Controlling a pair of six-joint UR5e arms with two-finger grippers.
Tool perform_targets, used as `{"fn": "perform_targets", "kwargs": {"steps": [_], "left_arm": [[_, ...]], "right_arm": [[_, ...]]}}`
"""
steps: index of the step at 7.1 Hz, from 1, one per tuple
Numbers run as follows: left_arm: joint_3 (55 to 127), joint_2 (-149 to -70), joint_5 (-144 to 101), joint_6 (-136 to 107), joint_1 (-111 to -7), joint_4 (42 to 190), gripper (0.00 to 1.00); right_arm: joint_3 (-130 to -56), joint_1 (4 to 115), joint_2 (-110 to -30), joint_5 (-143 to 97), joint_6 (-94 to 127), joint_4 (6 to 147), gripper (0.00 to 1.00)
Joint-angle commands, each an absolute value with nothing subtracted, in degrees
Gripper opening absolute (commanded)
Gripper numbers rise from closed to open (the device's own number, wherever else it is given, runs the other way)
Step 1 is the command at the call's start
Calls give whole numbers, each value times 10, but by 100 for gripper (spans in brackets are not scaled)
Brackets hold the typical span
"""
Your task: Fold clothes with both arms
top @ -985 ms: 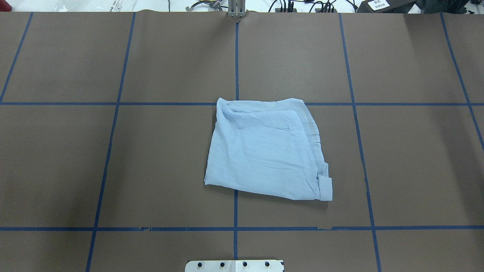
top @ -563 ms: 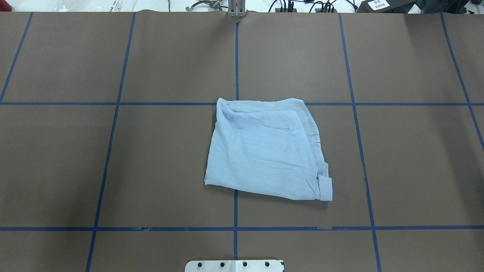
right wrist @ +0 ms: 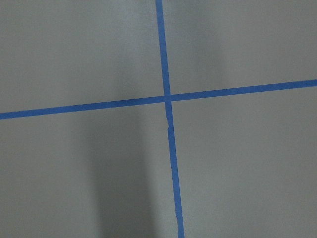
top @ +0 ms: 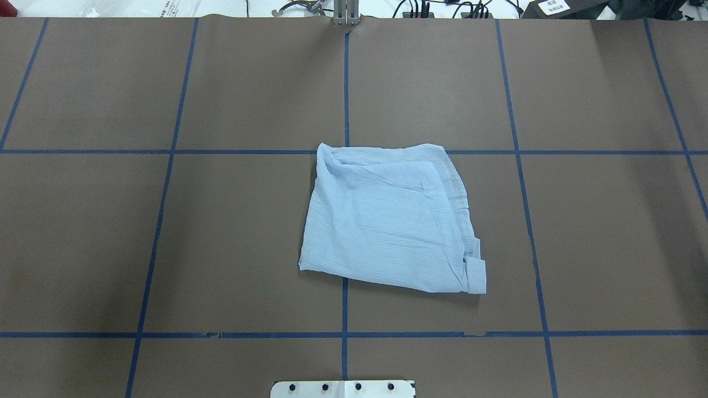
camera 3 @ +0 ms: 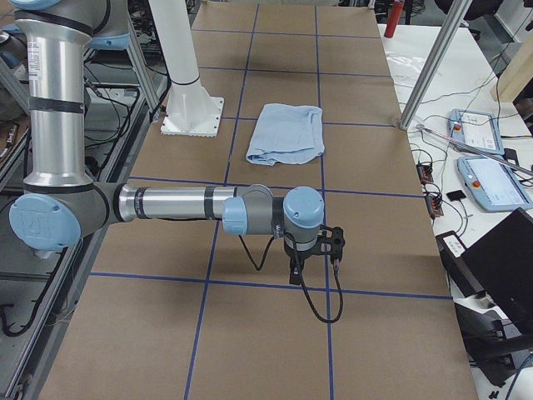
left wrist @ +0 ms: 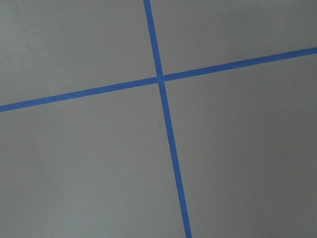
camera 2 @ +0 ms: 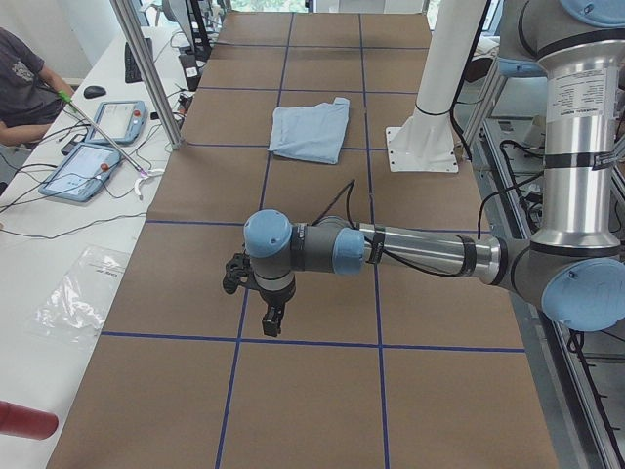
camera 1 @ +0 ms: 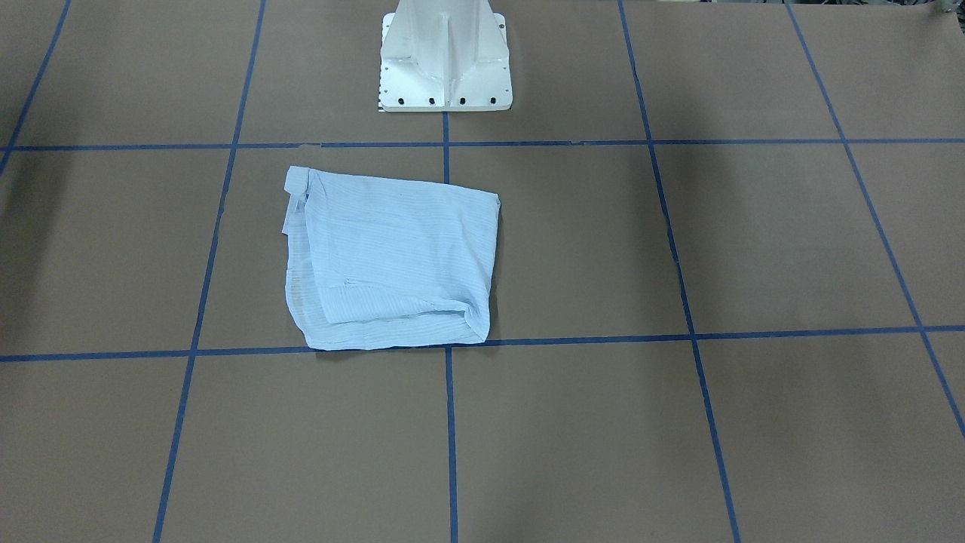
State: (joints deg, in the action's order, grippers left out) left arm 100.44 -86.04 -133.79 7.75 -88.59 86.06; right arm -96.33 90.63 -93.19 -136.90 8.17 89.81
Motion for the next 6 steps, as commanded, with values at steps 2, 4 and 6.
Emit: {"fn": "perform_targets", "kwargs": {"steps": [2, 4, 6], "left_arm": [[998, -833, -1338, 83, -887, 872, 100], [989, -811, -1338, 70, -886, 924, 100], [987, -814, -1338, 69, -886, 925, 100]], "right_arm": [[-963, 906, -931, -1372, 83, 897, 100], [-963, 905, -928, -1372, 83, 897, 100], [-963, 905, -929, -1371, 82, 896, 100]]}}
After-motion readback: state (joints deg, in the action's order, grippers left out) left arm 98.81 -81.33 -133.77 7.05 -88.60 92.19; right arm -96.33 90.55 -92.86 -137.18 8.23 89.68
